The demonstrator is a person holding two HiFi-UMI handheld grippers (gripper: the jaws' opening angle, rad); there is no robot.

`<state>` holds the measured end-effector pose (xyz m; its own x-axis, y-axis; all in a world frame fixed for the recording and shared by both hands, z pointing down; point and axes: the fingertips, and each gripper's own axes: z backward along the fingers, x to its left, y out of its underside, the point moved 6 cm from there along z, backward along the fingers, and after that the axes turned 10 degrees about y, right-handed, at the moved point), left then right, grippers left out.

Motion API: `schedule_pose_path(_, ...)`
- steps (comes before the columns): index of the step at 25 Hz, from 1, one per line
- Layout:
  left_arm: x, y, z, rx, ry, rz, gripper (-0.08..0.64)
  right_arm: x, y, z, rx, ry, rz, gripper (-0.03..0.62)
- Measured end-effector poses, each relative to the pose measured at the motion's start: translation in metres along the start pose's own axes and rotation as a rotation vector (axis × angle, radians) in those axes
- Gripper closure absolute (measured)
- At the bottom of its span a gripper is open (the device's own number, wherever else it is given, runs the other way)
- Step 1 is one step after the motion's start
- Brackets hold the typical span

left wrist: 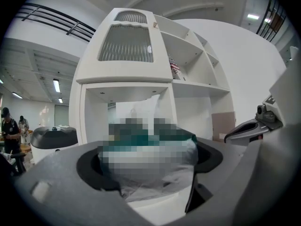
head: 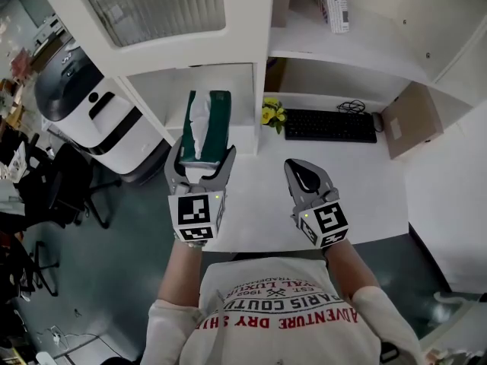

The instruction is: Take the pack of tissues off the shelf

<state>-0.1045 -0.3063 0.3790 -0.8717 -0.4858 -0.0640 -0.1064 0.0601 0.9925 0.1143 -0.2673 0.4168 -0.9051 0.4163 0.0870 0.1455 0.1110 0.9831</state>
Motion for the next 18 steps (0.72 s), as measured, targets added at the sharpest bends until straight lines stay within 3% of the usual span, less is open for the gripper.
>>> schedule_pose_path(7, -0.036, 0.015, 0.044, 0.022, 0.007, 0.012, 0.117, 0.007, 0.009, 0.042, 0.009, -0.011, 0.004, 0.592)
schedule_pose_path(18, -0.079, 0.049, 0.087, 0.05, 0.079, 0.048, 0.117, 0.008, 0.019, 0.078, 0.011, 0.002, -0.016, 0.592)
